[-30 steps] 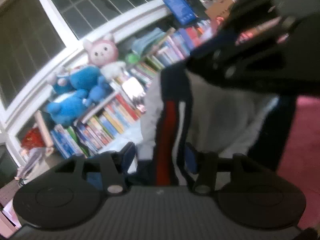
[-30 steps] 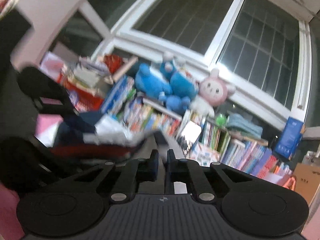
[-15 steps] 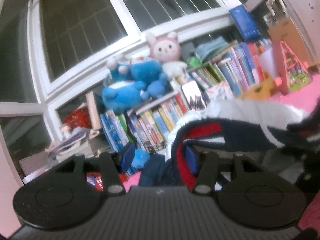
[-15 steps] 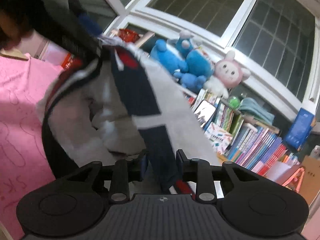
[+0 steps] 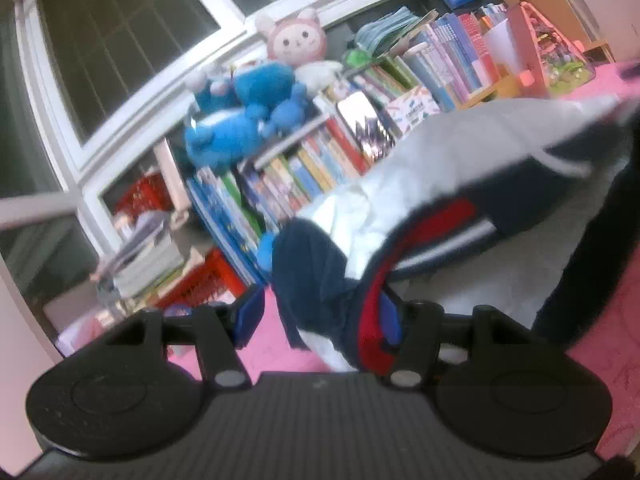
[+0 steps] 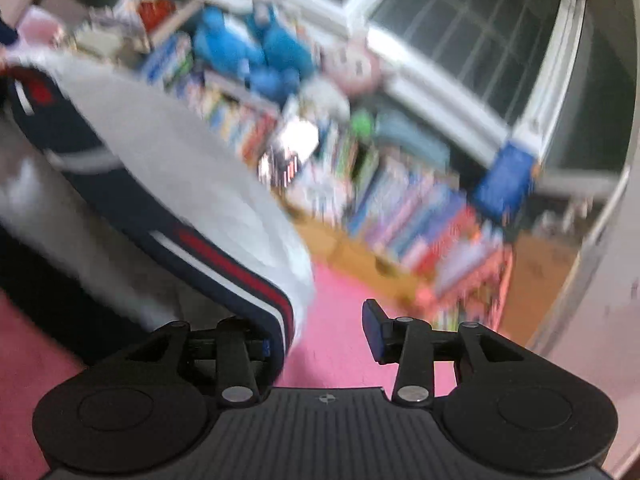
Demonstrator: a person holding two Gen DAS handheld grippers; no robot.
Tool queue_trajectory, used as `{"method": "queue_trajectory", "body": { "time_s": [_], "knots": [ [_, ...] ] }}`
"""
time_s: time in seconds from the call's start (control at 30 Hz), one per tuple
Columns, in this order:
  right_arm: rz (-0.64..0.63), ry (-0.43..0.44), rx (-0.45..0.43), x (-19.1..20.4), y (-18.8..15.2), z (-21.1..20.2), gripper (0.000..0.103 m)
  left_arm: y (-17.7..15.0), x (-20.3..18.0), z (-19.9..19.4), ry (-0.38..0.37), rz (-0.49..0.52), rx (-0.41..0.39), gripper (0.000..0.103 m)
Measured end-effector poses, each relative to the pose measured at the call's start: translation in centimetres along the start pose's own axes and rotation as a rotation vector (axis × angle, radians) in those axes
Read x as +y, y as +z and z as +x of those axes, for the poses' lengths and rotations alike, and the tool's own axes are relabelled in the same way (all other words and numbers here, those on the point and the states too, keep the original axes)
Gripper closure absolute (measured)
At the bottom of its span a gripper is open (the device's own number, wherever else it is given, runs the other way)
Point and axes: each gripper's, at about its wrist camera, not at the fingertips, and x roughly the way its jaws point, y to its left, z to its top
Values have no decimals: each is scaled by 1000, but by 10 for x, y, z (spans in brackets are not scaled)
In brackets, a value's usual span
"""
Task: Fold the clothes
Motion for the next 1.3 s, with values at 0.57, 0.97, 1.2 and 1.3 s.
{"method": "queue_trajectory", "body": {
  "time_s": [0.57,0.97,1.2,1.3],
  "knots": [
    [143,130,-8,-4,20,-14,85,-11,47,-62,-439,-204,-24,39],
    [321,181,-43,-36,41,-9,85,38,-83,-19,-558,35,-120,33],
    [362,196,-41,-41,38,-7,85,61,-115,-11,-619,77,-177,33],
    [357,194,-45,-40,38,-8,85,68,-121,-3,-567,58,-181,33]
  ]
}}
